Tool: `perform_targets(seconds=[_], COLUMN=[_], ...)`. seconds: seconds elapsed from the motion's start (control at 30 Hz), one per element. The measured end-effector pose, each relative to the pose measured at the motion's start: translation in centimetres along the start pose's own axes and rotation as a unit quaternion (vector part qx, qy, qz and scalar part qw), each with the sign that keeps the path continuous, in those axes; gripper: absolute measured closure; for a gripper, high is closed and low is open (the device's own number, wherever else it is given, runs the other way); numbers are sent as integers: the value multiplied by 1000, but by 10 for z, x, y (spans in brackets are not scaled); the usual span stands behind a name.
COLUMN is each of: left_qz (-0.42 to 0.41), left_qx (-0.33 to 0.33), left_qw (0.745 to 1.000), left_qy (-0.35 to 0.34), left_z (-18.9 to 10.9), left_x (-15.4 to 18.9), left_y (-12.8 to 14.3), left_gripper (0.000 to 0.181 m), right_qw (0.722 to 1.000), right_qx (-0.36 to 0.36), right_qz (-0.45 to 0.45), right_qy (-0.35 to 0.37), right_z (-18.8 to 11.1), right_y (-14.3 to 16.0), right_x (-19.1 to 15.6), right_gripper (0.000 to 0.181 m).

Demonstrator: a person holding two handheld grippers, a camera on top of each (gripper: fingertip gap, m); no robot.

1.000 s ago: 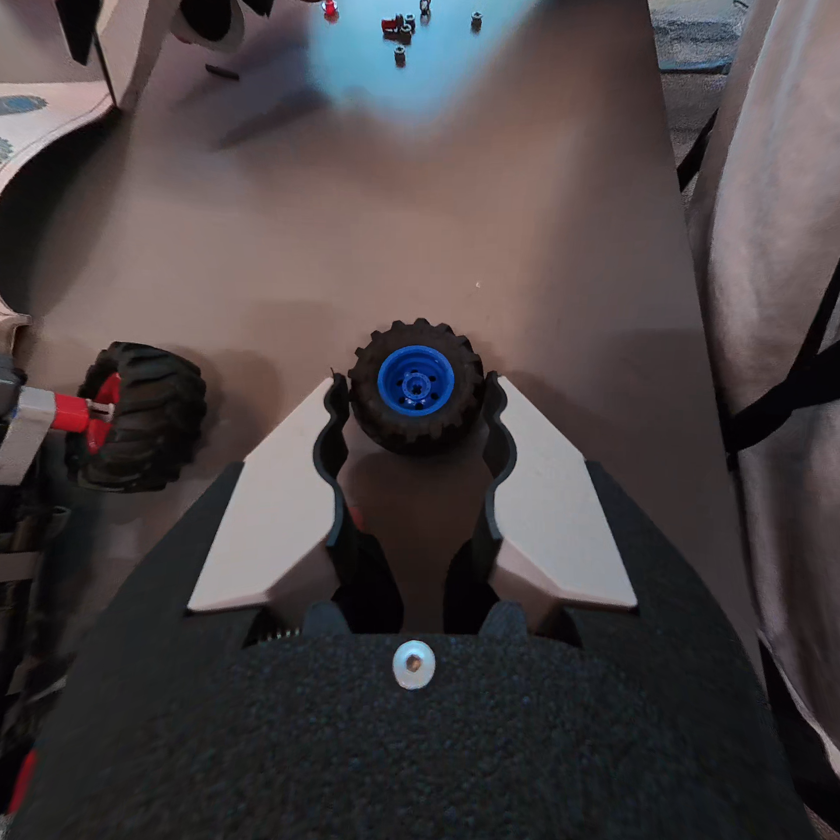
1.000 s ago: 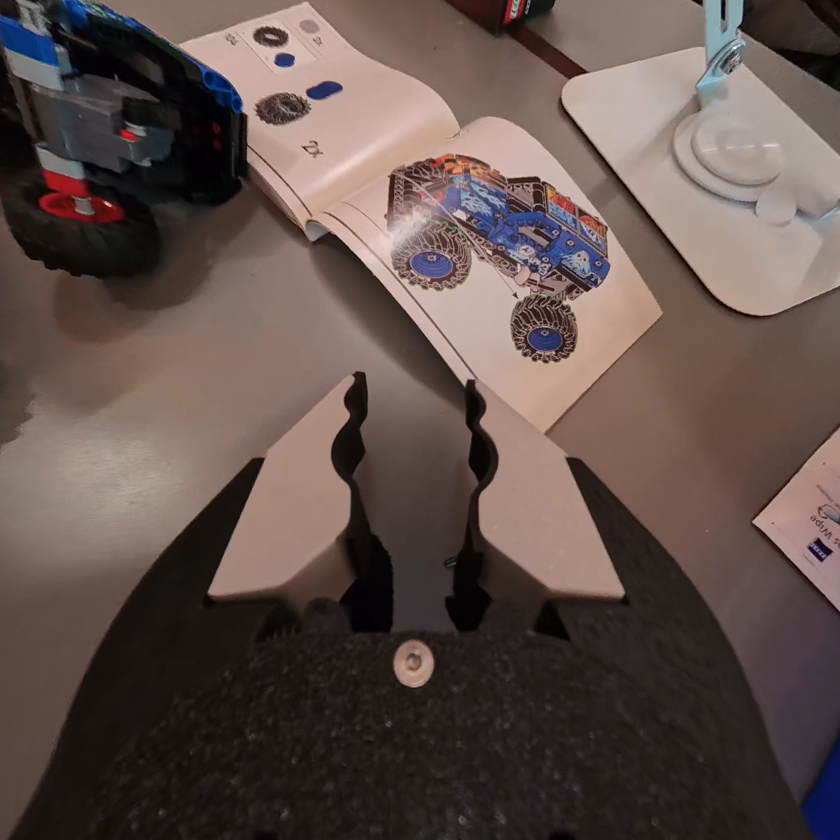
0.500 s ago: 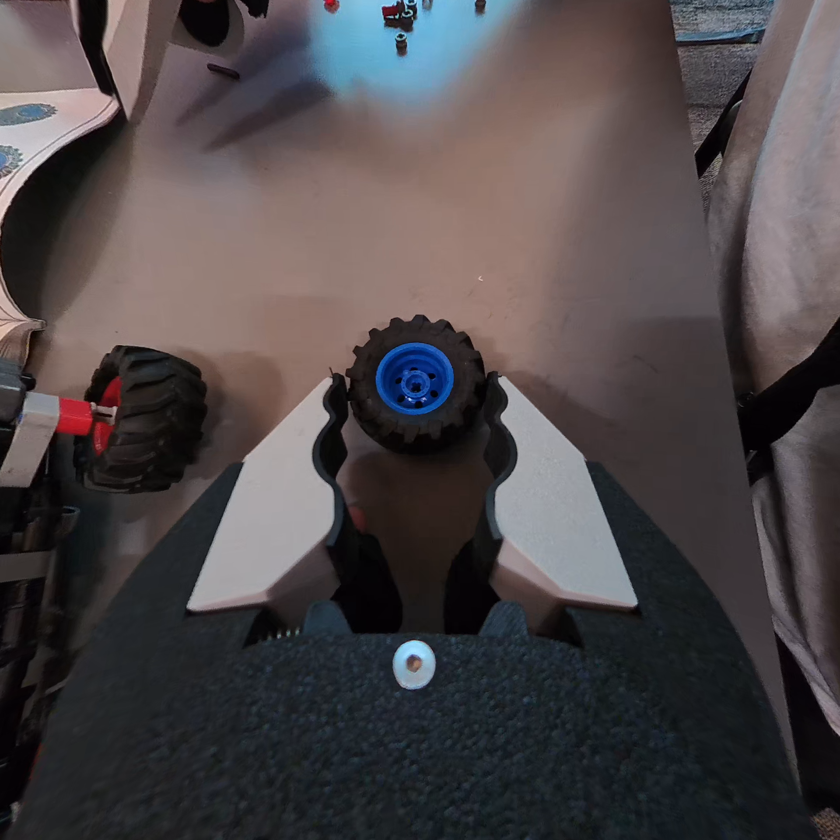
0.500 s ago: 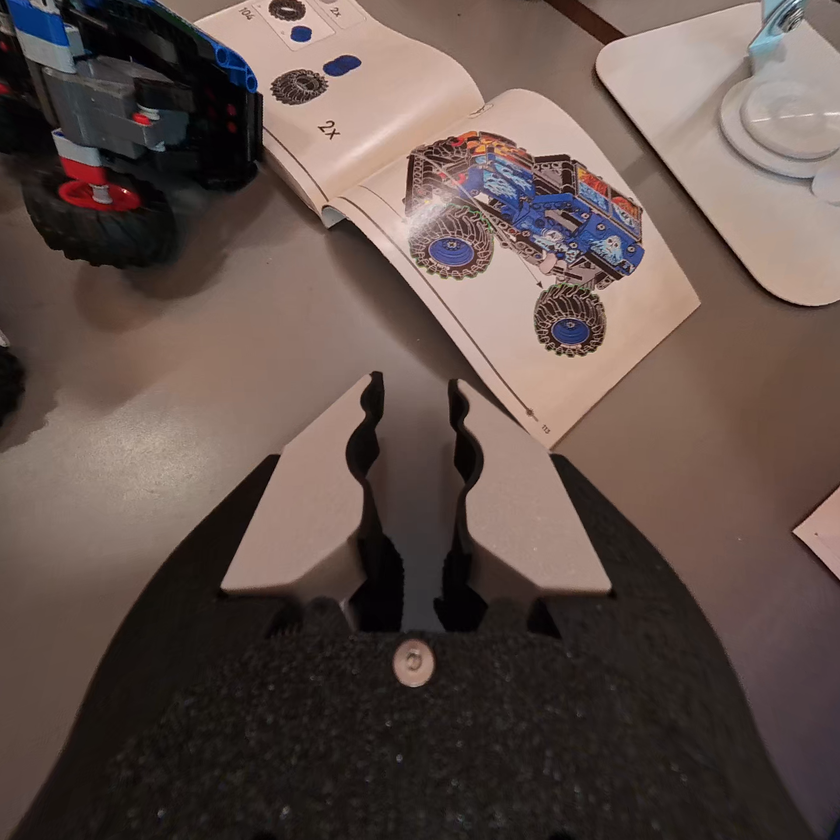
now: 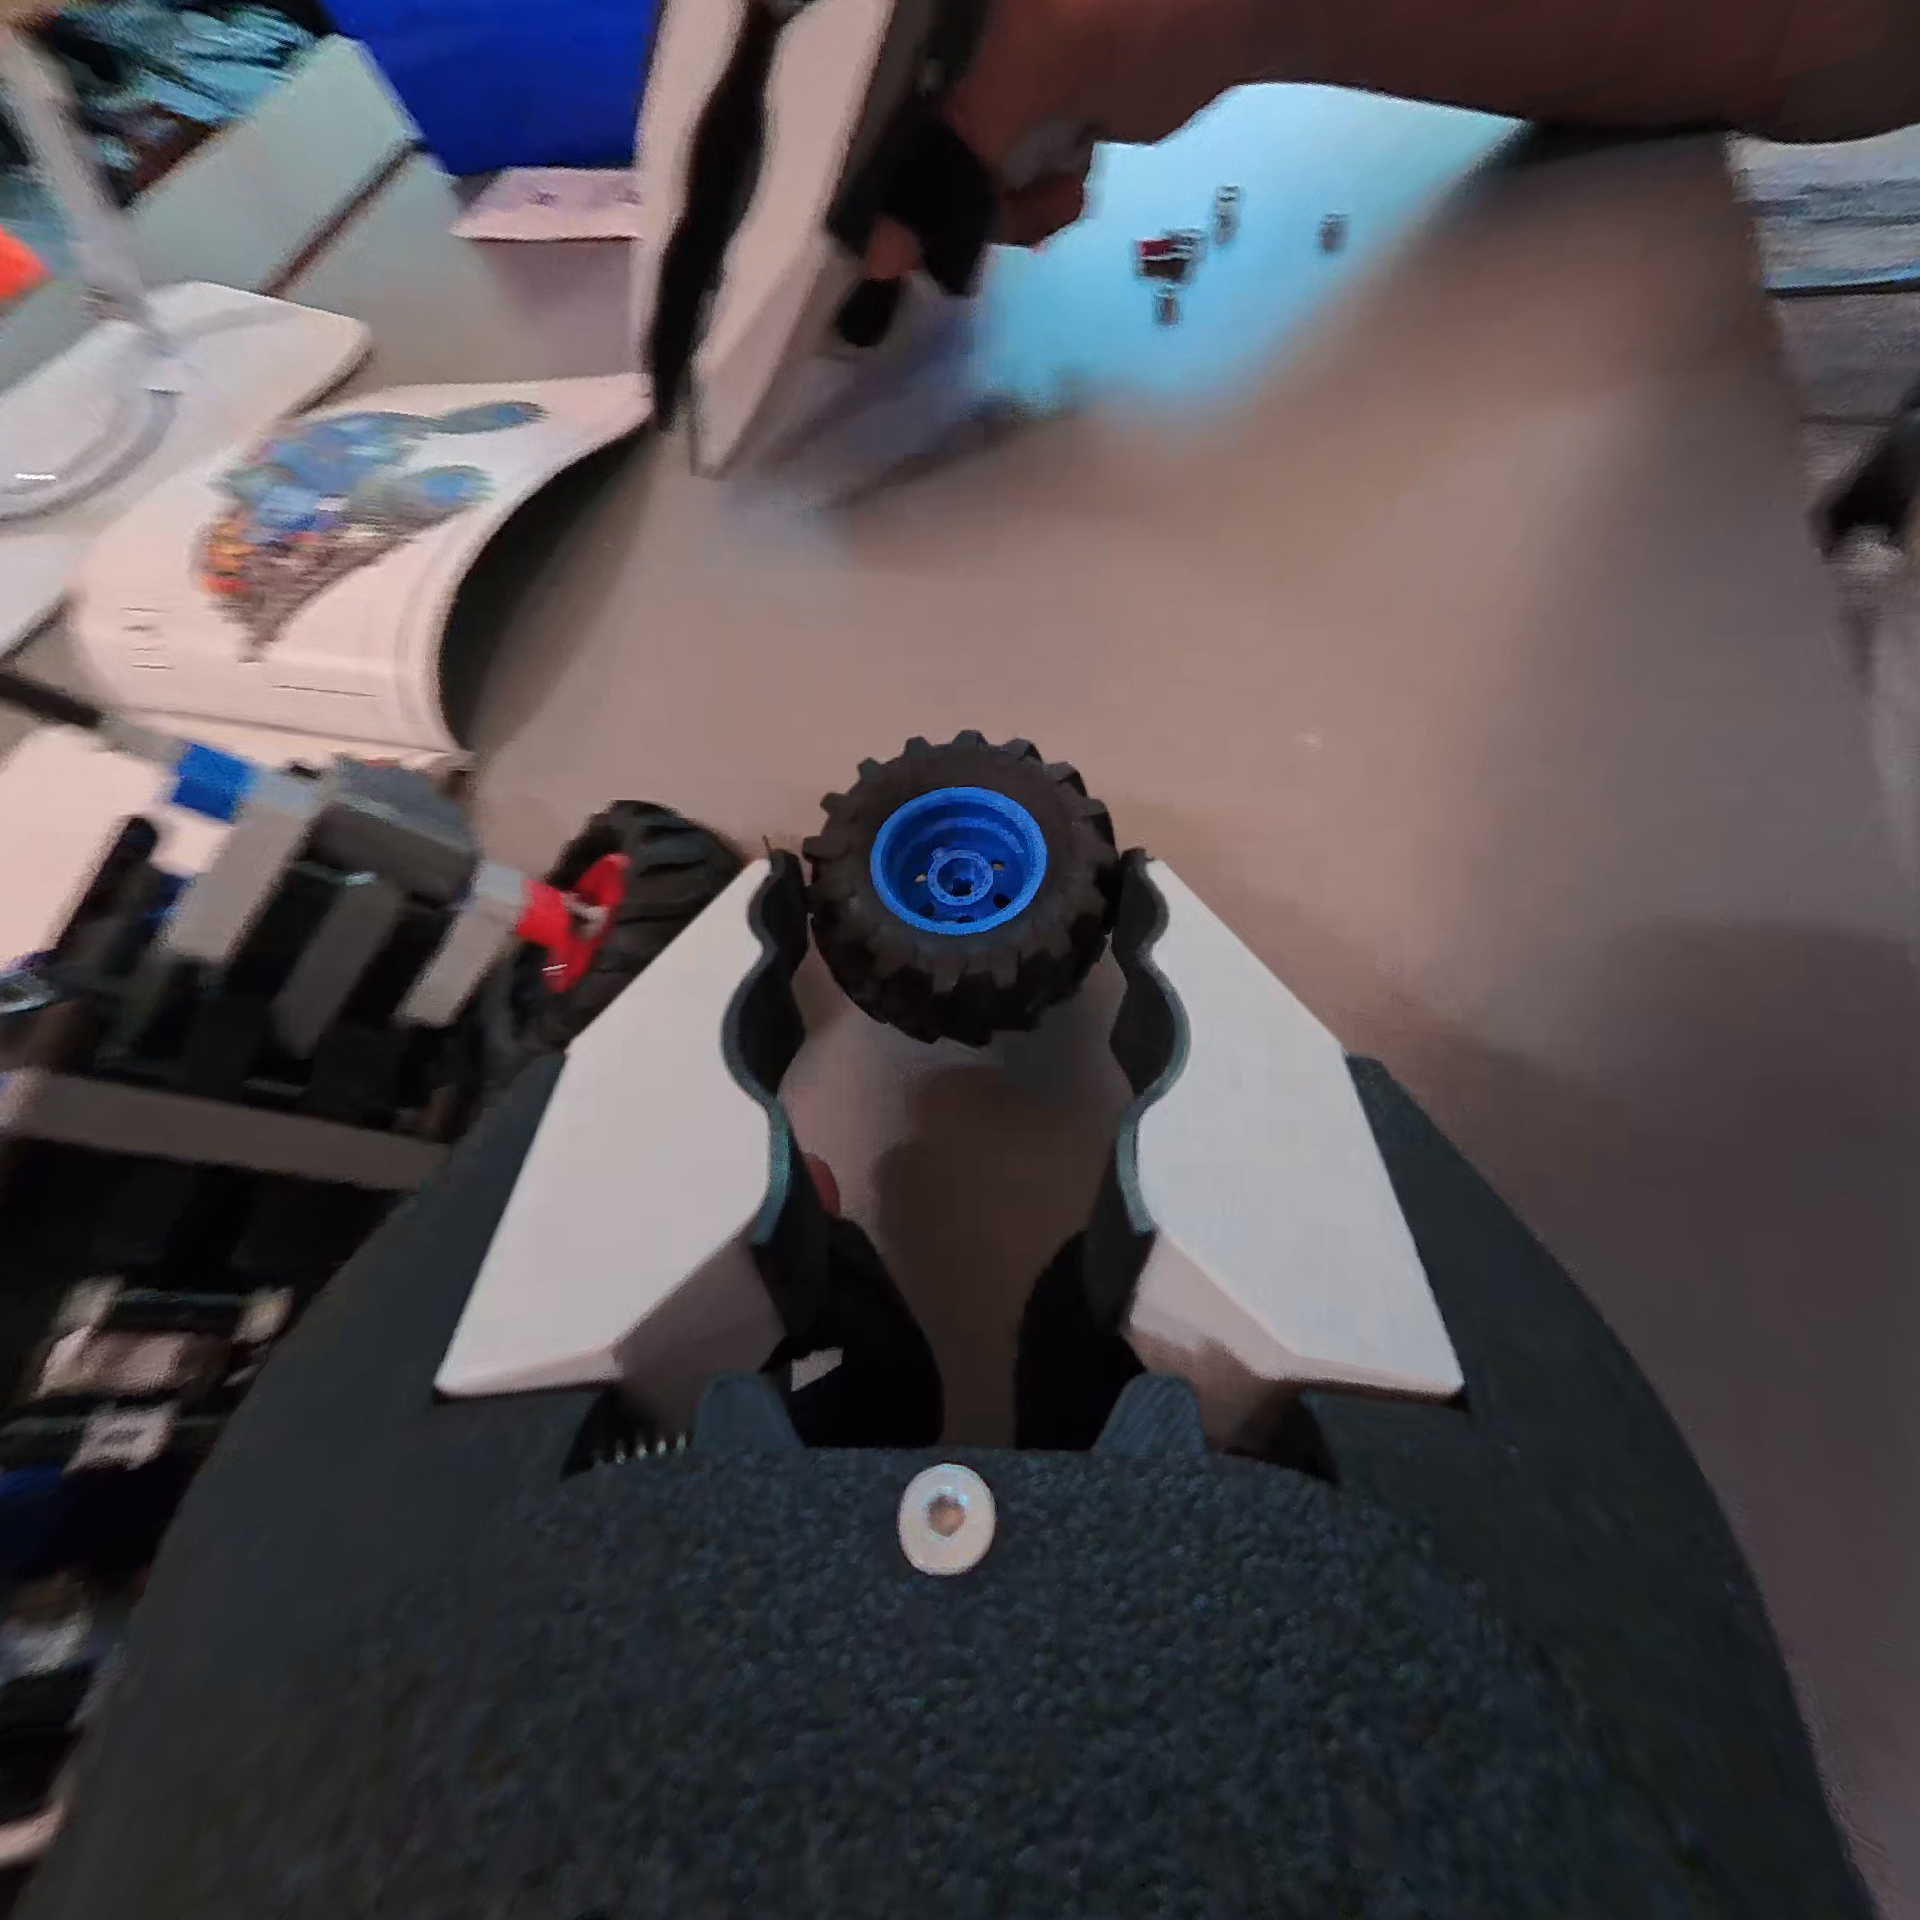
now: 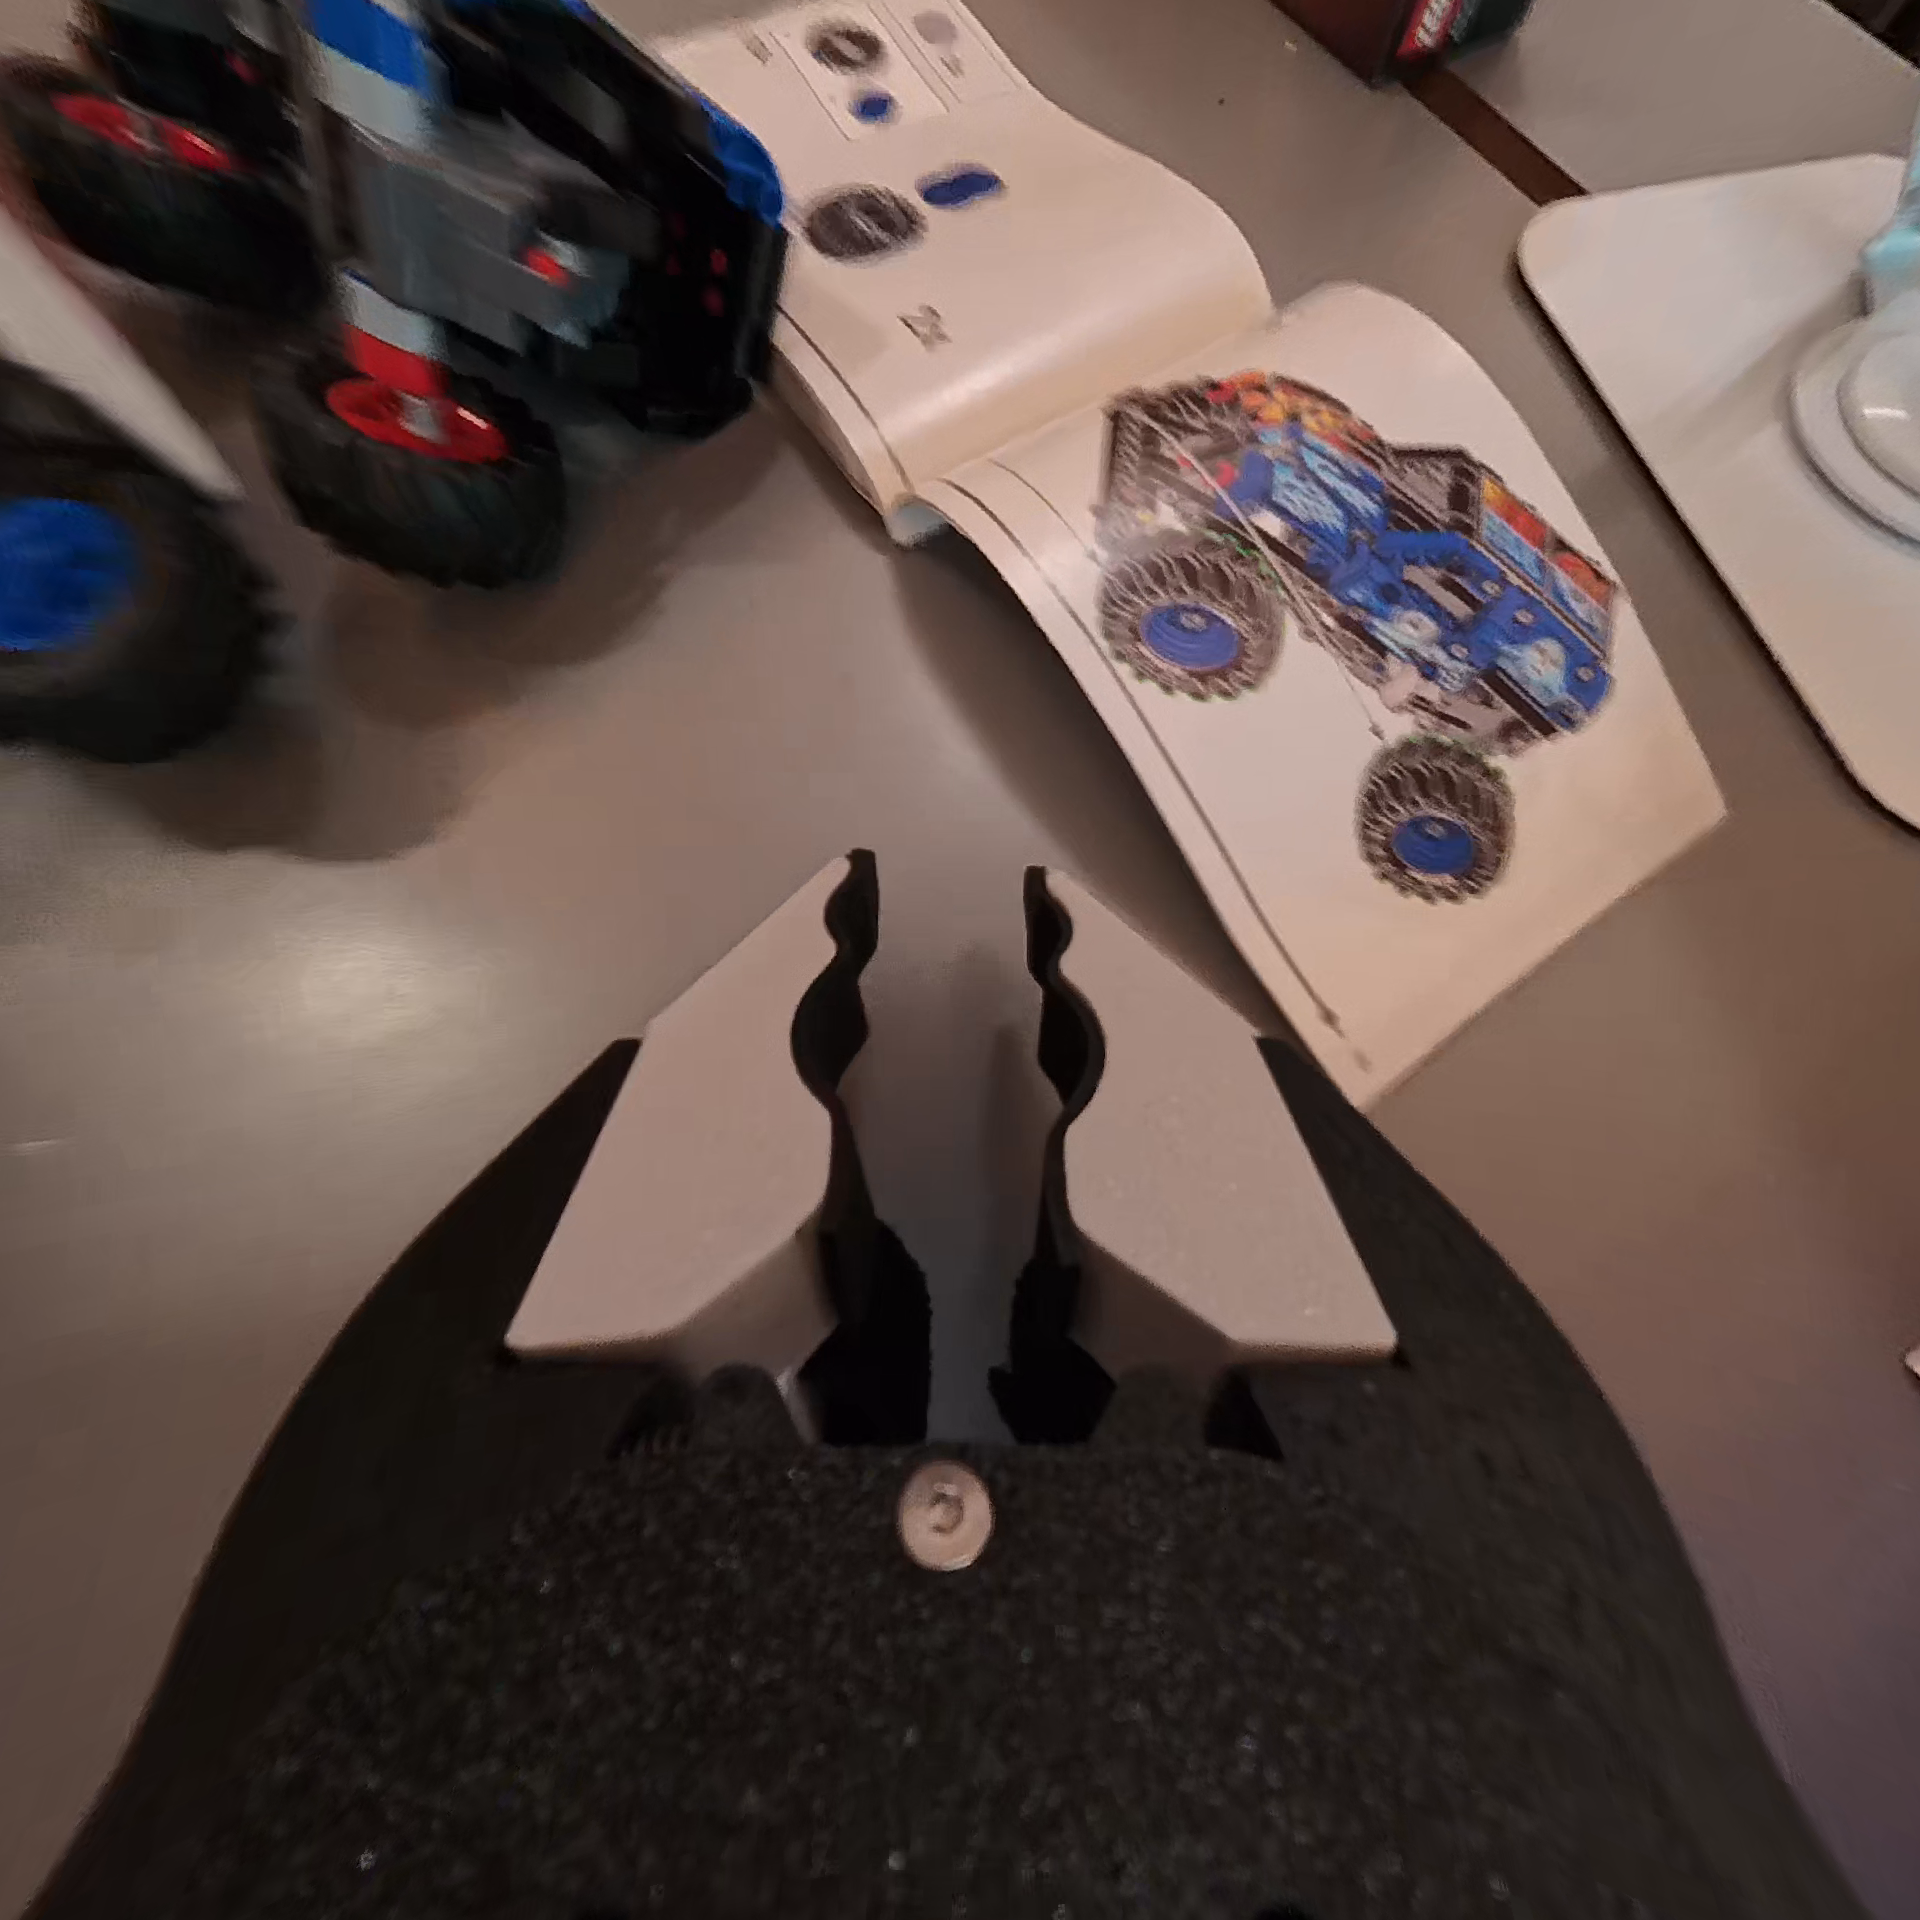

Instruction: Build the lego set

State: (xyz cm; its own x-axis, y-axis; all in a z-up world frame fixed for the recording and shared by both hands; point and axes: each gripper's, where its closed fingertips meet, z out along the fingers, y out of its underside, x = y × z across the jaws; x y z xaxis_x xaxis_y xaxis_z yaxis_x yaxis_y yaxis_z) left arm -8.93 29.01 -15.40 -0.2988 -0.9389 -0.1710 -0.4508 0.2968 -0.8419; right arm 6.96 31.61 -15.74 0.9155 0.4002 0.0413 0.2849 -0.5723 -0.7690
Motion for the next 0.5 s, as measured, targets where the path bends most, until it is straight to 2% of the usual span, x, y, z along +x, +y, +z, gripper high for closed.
perform_targets(seconds=[0.03, 0.1, 0.13, 0.27, 0.4, 0.5], left_qz=[7, 39, 61, 119, 102, 63], left_qx=[-4, -17, -24, -23, 1, 28], left_qw=[999, 997, 994, 985, 985, 987], left_qy=[-31, -70, -90, -125, -138, -147], left_z=[0, 1, 2, 2, -7, -20], left_x=[-9, -17, -18, -14, -20, -32], left_y=[2, 5, 6, 0, -11, -23], left_gripper=[122, 122, 122, 123, 123, 123], right_qw=[999, 990, 986, 977, 975, 977], right_qx=[22, 65, 81, 115, 115, 107], right_qz=[8, 17, 5, -103, -171, -153], right_qy=[-39, -126, -147, -146, -87, -99], right_z=[-2, -10, -12, -9, 3, 5], right_y=[-9, -29, -37, -49, -43, -41], right_x=[-14, -51, -67, -122, -132, -134], right_gripper=[152, 150, 148, 146, 150, 144])
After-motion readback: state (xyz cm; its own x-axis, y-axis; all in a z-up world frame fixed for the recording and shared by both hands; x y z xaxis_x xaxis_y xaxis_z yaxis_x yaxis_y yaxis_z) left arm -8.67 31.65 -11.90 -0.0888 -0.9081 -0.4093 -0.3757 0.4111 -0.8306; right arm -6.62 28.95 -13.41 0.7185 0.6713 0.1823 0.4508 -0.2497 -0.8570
